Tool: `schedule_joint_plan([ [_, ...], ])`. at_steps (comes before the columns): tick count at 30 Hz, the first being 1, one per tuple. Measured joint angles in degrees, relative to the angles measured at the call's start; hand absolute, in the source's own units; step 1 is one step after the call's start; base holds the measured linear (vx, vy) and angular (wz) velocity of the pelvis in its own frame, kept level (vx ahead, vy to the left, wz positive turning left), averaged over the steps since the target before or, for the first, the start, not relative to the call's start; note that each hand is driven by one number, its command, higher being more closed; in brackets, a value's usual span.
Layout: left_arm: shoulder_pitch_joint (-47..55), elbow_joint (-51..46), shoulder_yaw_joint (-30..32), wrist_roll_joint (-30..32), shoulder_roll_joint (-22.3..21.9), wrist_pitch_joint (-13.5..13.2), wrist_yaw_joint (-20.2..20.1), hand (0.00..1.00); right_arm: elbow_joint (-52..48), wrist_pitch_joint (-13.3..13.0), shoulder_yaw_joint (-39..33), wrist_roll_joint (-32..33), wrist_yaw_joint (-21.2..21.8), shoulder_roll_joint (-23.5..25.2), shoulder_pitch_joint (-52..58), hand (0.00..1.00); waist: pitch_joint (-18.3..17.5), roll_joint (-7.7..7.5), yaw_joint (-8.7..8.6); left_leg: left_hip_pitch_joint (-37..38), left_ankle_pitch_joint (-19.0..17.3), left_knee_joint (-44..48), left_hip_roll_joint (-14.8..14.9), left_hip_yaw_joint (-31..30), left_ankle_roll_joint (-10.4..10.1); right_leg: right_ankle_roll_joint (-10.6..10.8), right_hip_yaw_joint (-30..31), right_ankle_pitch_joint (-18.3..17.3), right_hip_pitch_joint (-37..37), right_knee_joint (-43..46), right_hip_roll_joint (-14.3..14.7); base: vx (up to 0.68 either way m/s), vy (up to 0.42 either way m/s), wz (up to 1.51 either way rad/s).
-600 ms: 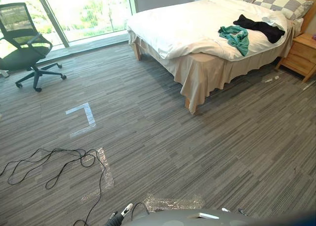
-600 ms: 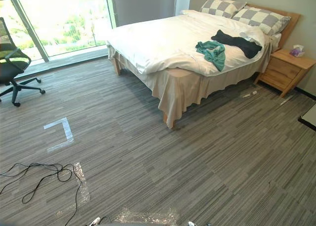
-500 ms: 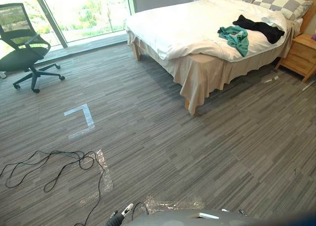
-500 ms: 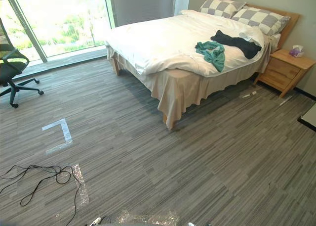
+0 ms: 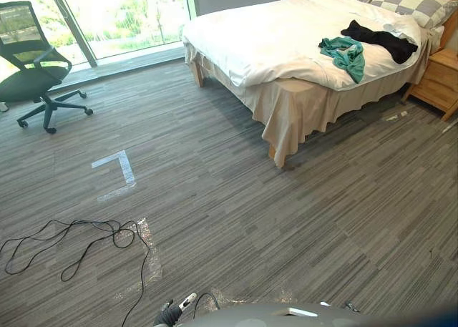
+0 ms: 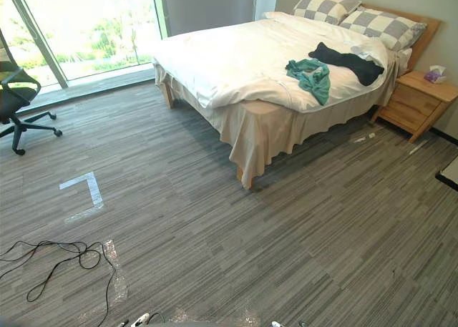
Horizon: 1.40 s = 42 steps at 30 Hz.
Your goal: Tidy the bed and pick cloth on bed and put in laundry
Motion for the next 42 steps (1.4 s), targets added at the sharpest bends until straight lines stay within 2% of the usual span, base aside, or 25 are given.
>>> schedule_joint_plan([
  [3, -0.5, -1.1, -0.1, 1.7, -0.1, 0.6, 0.3, 0.0, -1.2, -1.0, 0.2, 0.1, 0.0, 0.0, 0.6, 0.0, 1.2, -0.25, 0.74, -0.1, -0.7, 0.2, 0.2, 1.1, 0.2, -0.3, 0.1, -2.6, -2.1, 4.4, -0.3, -0.07, -0.018, -0.08],
  [6, -1.4, -2.2, -0.3, 2.3, 0.6, 1.0, 1.1, 0.0, -3.9, -2.3, 0.4, 1.6, -0.3, 0.9, 0.5, 0.0, 3.6, -1.45, 0.87, -1.2, -2.6, 2.7, 0.0, 4.3, 1.3, 3.3, 0.3, -9.3, -10.1, 20.9, -3.3, -0.09, -0.02, -0.27],
  [7, -2.0, -2.3, -0.7, 2.4, 0.8, 0.4, 1.4, 0.0, -4.3, -2.9, 0.5, 3.1, -0.4, 0.9, 0.6, 0.0, 4.3, -2.02, 0.91, -1.0, -3.2, 3.3, 0.0, 5.6, 1.4, 3.6, -1.0, -9.4, -13.7, 28.6, -4.6, -0.05, -0.023, -0.51],
  [8, -1.9, -2.1, -1.1, 2.4, 1.4, -0.4, 1.4, 0.0, -4.5, -3.6, 0.4, 5.1, -0.7, 1.6, 0.3, 0.0, 4.7, -1.78, 0.76, -0.7, -3.1, 3.9, 0.2, 6.6, 1.8, 3.5, -2.9, -9.6, -17.3, 35.5, -6.3, 0.05, -0.053, -0.58],
  [9, -2.2, -2.2, -1.1, 2.2, 1.9, -0.8, 1.5, 0.0, -4.4, -4.2, -0.8, 7.0, -1.0, 2.7, 0.6, 0.0, 5.7, -2.69, 0.54, 0.6, -3.8, 4.7, 0.8, 7.5, 1.1, 1.4, -6.7, -12.1, -18.3, 39.6, -8.9, 0.09, -0.062, -0.38],
  [12, -2.4, -2.1, -1.5, 2.4, 2.5, -1.2, 1.8, 0.0, -4.2, -4.2, -3.5, 9.2, -1.2, 4.3, 0.8, 0.0, 6.3, -2.94, 0.52, 0.8, -6.2, 7.9, 4.5, 8.6, -1.8, 1.9, -10.8, -11.1, -16.7, 30.0, -12.0, 0.16, -0.151, -0.31],
  [13, -2.4, -2.1, -1.8, 2.3, 2.7, -1.2, 1.8, 0.0, -4.2, -4.2, -3.9, 9.6, -1.2, 4.6, 0.9, 0.0, 6.4, -3.11, 0.57, 0.8, -6.5, 8.3, 5.0, 8.9, -2.3, 2.2, -11.0, -10.0, -16.4, 26.8, -12.1, 0.23, -0.26, -0.36],
  [14, -2.7, -1.6, -2.6, 2.4, 2.8, -1.2, 2.1, 0.0, -3.9, -4.2, -4.6, 10.3, -1.2, 4.6, 1.1, 0.0, 6.7, -2.76, 0.49, 0.9, -7.2, 9.0, 6.5, 9.6, -3.6, 0.6, -12.8, -6.2, -15.4, 24.5, -11.3, 0.25, -0.284, -0.24],
  [15, -2.7, -1.0, -3.9, 2.5, 3.1, -1.2, 2.4, 0.0, -3.9, -4.3, -5.1, 10.6, -1.3, 4.5, 0.7, 0.0, 7.1, -2.28, 0.1, 1.1, -6.7, 8.7, 8.2, 10.8, -3.9, 0.3, -14.1, -6.0, -14.7, 23.7, -9.8, 0.31, -0.319, -0.24],
  [18, -4.8, -0.3, -5.2, 2.6, 2.4, -1.3, 3.1, 0.0, -4.2, -5.4, -6.3, 12.1, -1.2, 3.3, -1.4, 0.0, 11.4, -0.03, -1.29, 5.7, -5.1, 4.8, 10.3, 14.2, -5.8, 2.4, -15.7, -8.0, -22.3, 38.6, -12.2, 0.16, -0.201, -0.33],
  [20, -3.7, -0.2, -5.1, 2.8, 3.5, -2.0, 3.1, 0.0, -3.9, -5.5, -6.0, 11.9, -1.2, 4.5, -0.2, 0.0, 11.1, -1.56, -1.2, 8.6, -7.0, 4.0, 9.9, 16.5, -7.9, 1.1, -15.8, -6.1, -23.7, 32.1, -15.2, 0.14, -0.22, -0.54],
  [21, -3.8, 0.7, -5.1, 3.8, 3.3, -1.9, 3.1, 0.0, -3.0, -5.5, -6.3, 11.9, -1.2, 4.5, -0.1, 0.0, 11.0, -1.69, -1.35, 11.0, -7.8, 4.0, 11.1, 17.4, -8.4, -1.9, -15.9, -8.2, -23.1, 34.8, -14.4, 0.29, -0.268, -0.39],
  [22, -2.5, 1.2, -5.1, 4.9, 2.6, -1.9, 3.1, 0.0, -2.9, -5.7, -6.6, 11.9, -1.1, 4.4, 0.3, 0.0, 9.6, -0.4, -2.06, 12.2, -8.1, 4.5, 12.5, 18.6, -7.1, -1.4, -16.1, -12.1, -23.1, 36.5, -12.6, 0.26, -0.211, -0.34],
  [25, -2.2, 1.0, -4.9, 5.9, 2.3, -2.5, 3.1, 0.0, -2.3, -5.7, -8.9, 10.9, -1.0, 4.9, -0.1, 0.0, 9.0, -0.03, -2.68, 10.8, -5.8, 12.8, 15.8, 17.5, -5.2, -2.1, -15.8, -15.5, -21.4, 36.7, -10.2, 0.38, -0.306, -0.28],
  [26, -2.2, 0.9, -4.9, 5.9, 1.8, -2.7, 3.1, 0.0, -1.9, -5.5, -9.4, 10.3, -1.0, 4.3, -0.2, 0.0, 8.6, 0.8, -3.05, 7.7, -4.4, 20.6, 18.3, 14.7, -4.5, -2.5, -15.8, -16.1, -19.8, 35.0, -8.5, 0.4, -0.284, -0.35],
  [27, -2.0, 0.6, -4.1, 5.5, 1.3, -3.2, 3.2, 0.0, -0.8, -5.6, -9.5, 8.4, -0.8, 3.3, -0.7, 0.0, 8.2, 1.95, -3.1, 1.9, 0.5, 32.7, 21.2, 9.2, -3.2, -2.7, -15.0, -16.3, -17.1, 31.9, -5.9, 0.41, -0.244, -0.35],
  [29, -1.2, 0.6, -3.0, 4.0, 0.3, -4.6, 3.6, 0.0, 1.3, -6.1, -8.9, 6.6, -0.3, 1.8, -2.4, 0.0, 8.3, 2.77, -2.53, -6.1, 0.8, 50.2, 22.9, 3.2, -4.6, -4.7, -13.1, -15.6, -13.2, 26.6, -2.6, 0.41, -0.148, -0.59],
  [30, -0.7, 0.5, -1.4, 3.4, -0.7, -5.7, 4.3, 0.0, 2.6, -6.4, -8.8, 5.3, 0.0, 1.2, -3.4, 0.0, 8.5, 3.03, -2.38, -11.4, -1.8, 59.3, 21.9, 0.0, -4.5, -5.9, -11.8, -14.7, -9.5, 22.4, -0.9, 0.42, -0.106, -0.66],
  [32, -0.6, -0.2, -1.1, 2.3, -0.4, -7.0, 4.2, 0.0, 4.4, -6.7, -8.3, 3.6, 0.3, 1.0, -5.4, 0.0, 9.2, 2.15, -1.99, -17.1, -4.8, 63.1, 17.6, -2.2, -4.5, -5.9, -10.0, -13.9, -3.7, 16.7, 0.1, 0.45, -0.057, -0.62],
  [35, -0.4, -2.2, -0.2, 1.8, -1.1, -8.8, 3.7, 0.0, 5.5, -7.5, -8.4, 2.1, 1.2, 1.1, -7.8, 0.0, 10.0, 1.42, 0.2, -24.9, -9.5, 57.0, 11.5, 0.8, -2.1, -5.3, -5.7, -12.5, 2.5, 11.2, -0.1, 0.51, 0.045, -0.9],
  [36, -0.7, -2.4, 0.5, 1.8, -1.5, -9.5, 2.9, 0.0, 4.5, -8.0, -8.4, 1.7, 1.3, 2.1, -8.8, 0.0, 10.8, 0.8, 1.06, -27.4, -10.3, 48.6, 8.7, 4.5, -0.7, -5.1, -4.3, -12.6, 5.3, 9.8, -1.4, 0.68, 0.149, -0.97],
  [37, -0.8, -2.4, 0.7, 1.7, -1.4, -9.7, 2.9, 0.0, 4.3, -8.3, -8.4, 1.3, 1.3, 2.5, -9.0, 0.0, 11.0, 0.45, 1.14, -27.7, -9.9, 44.9, 7.8, 6.0, -0.2, -4.9, -4.2, -12.7, 6.0, 9.8, -2.1, 0.59, 0.151, -0.91],
  [39, -0.3, -2.4, 0.5, -0.3, -2.1, -10.5, 3.0, 0.0, 1.9, -10.5, -8.0, -0.4, 1.2, 4.0, -7.5, 0.0, 10.8, 1.14, 1.56, -27.6, 0.5, 24.7, 6.2, 12.4, 0.7, -0.6, -4.4, -14.9, 8.8, 10.0, -2.9, 0.55, 0.193, -0.55],
  [40, -0.6, -2.2, 1.5, -1.7, -1.1, -10.7, 3.0, 0.0, 0.1, -11.8, -7.2, -1.3, 0.4, 5.9, -6.1, 0.0, 10.6, 0.01, 1.12, -26.8, 2.8, 22.3, 4.7, 16.3, 7.6, 2.5, -5.4, -16.2, 11.8, 9.3, -4.9, 0.64, 0.237, -0.1],
  [42, -0.9, -3.4, 1.5, -2.8, -0.9, -11.1, 3.0, 0.0, -1.2, -13.6, -6.1, -2.6, -0.1, 7.0, -4.9, 0.0, 10.0, -0.95, 0.81, -27.0, 1.1, 21.7, 3.1, 17.2, 8.6, 3.9, -7.0, -13.3, 11.6, 8.8, -6.2, 0.64, 0.278, 0.18],
])
